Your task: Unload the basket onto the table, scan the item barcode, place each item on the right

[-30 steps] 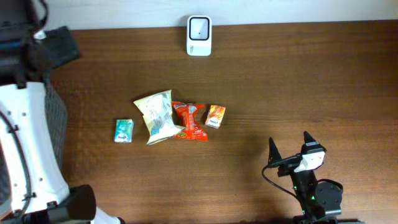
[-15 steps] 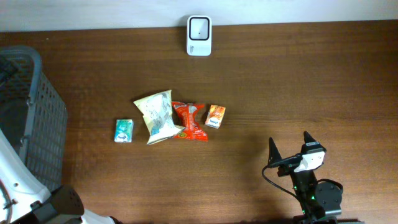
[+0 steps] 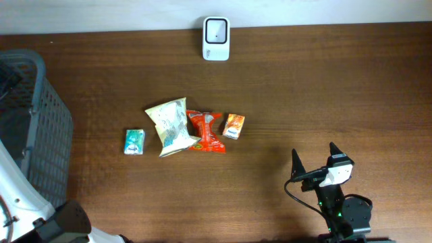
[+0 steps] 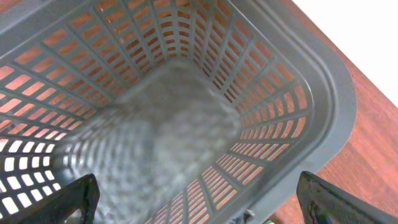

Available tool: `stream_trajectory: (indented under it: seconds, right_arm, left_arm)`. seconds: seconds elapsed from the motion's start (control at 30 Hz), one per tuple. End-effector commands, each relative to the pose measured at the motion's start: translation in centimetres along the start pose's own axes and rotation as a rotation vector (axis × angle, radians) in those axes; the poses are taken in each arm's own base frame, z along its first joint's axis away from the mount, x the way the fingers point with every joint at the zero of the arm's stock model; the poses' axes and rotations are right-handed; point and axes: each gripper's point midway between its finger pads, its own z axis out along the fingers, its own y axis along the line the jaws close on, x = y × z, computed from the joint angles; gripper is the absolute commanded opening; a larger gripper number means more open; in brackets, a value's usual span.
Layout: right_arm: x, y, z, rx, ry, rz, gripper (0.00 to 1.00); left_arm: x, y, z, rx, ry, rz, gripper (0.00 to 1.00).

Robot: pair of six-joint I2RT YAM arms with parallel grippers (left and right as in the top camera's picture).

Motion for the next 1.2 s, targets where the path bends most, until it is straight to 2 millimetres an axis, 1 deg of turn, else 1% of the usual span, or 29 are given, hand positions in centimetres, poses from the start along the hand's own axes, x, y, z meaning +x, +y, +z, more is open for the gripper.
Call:
stream_trajectory:
  seconds: [0.0,0.77,0.8,0.83,0.87,0.93,0.97,1.0,1.03,1.07,1.13,1.17]
  right_arm:
    - [0.3,0.1,0.0,-0.004,0.007,0.011,0.99]
    - [0.3,0.1,0.0,-0.004,0.007,0.011,0.99]
    - [0.1,0.0,0.0,0.002,-0.004,-0.001,0.99]
    - [-1.1,-0.5,0.0,0.029,-0.051,-0.023,0.99]
    - [-1.6,0.7,0.0,-0.041,-0.071,0.007,0.99]
    - [-1.2,1.3,-0.1,-0.074,-0.053,0.020,0.99]
    - [-1.9,2.1,-0.2,-0.125,-0.080,0.077,0.99]
    - [-2.5,2.8,-0.3,-0.166,-0.101,0.075,0.99]
    - [-3.5,3.9,-0.8,-0.231,-0.120,0.071,0.99]
    - [-4.4,4.4,-1.1,-0.255,-0.128,0.077,0.99]
    - [-6.3,4.5,-1.4,-0.257,-0.096,0.083,0.99]
    - [-6.8,4.5,-1.5,-0.255,-0.073,0.088,0.99]
  left_arm:
    - [-0.2,0.0,-0.4,0.009,-0.009,-0.017,0.99]
    - [-0.2,0.0,-0.4,0.009,-0.009,-0.017,0.99]
    - [-0.2,0.0,-0.4,0.009,-0.009,-0.017,0.99]
    - [-0.2,0.0,-0.4,0.009,-0.009,-0.017,0.99]
    - [-0.2,0.0,-0.4,0.009,-0.009,-0.017,1.00]
    - [-0.2,0.0,-0.4,0.009,-0.009,-0.017,0.99]
    - [-0.2,0.0,-0.3,0.008,-0.008,-0.017,1.00]
    - [-0.2,0.0,-0.4,0.009,-0.009,-0.017,0.99]
    - [-0.2,0.0,-0.4,0.009,-0.009,-0.017,0.99]
    - [-0.2,0.0,-0.4,0.009,-0.009,-0.017,0.99]
    - [-0.2,0.0,-0.4,0.009,-0.009,-0.017,0.99]
    - [-0.2,0.0,-0.4,0.009,-0.009,-0.017,0.99]
